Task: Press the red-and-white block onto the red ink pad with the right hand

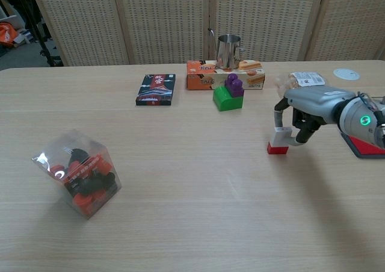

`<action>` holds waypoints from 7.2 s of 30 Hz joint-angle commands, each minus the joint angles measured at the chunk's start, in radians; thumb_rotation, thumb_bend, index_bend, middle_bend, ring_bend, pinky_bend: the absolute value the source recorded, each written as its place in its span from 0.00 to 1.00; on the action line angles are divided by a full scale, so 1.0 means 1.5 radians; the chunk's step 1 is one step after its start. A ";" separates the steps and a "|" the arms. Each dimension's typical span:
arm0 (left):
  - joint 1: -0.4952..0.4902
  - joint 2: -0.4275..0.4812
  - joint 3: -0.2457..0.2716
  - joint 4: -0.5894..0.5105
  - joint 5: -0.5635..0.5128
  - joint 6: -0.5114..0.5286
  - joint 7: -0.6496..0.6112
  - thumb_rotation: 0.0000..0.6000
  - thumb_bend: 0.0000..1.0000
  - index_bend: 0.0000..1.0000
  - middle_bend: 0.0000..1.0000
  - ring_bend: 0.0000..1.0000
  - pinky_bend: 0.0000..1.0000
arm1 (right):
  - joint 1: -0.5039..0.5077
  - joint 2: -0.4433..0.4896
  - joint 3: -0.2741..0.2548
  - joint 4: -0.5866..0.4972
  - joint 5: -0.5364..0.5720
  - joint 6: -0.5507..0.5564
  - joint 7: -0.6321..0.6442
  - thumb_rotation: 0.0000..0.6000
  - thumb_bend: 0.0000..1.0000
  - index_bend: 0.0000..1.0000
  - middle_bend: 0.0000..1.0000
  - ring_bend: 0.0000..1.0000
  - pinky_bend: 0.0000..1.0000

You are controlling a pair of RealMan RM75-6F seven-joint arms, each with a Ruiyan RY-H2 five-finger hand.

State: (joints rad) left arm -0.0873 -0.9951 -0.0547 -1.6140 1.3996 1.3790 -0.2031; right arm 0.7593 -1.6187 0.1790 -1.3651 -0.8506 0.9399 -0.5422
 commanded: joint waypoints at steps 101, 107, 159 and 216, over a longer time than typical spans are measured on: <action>-0.005 -0.019 0.007 -0.016 0.002 0.001 0.064 1.00 0.00 0.00 0.00 0.00 0.00 | -0.142 0.070 -0.023 0.273 -0.205 -0.053 0.361 1.00 0.57 0.57 0.97 1.00 1.00; -0.005 -0.019 0.007 -0.016 0.003 0.000 0.064 1.00 0.00 0.00 0.00 0.00 0.00 | -0.143 0.063 -0.023 0.284 -0.205 -0.062 0.357 1.00 0.57 0.57 0.97 1.00 1.00; -0.003 -0.015 0.009 -0.016 0.007 0.004 0.055 1.00 0.00 0.00 0.00 0.00 0.00 | -0.166 0.140 -0.005 0.044 -0.308 0.097 0.302 1.00 0.57 0.57 0.97 1.00 1.00; -0.003 -0.012 0.011 -0.019 0.007 0.001 0.054 1.00 0.00 0.00 0.00 0.00 0.00 | -0.151 0.022 -0.045 0.148 -0.307 0.072 0.192 1.00 0.41 0.48 0.97 1.00 1.00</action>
State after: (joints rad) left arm -0.0918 -1.0126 -0.0389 -1.6429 1.4107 1.3811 -0.1221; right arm 0.5331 -1.5856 0.1111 -1.1439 -1.3109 1.0481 -0.2544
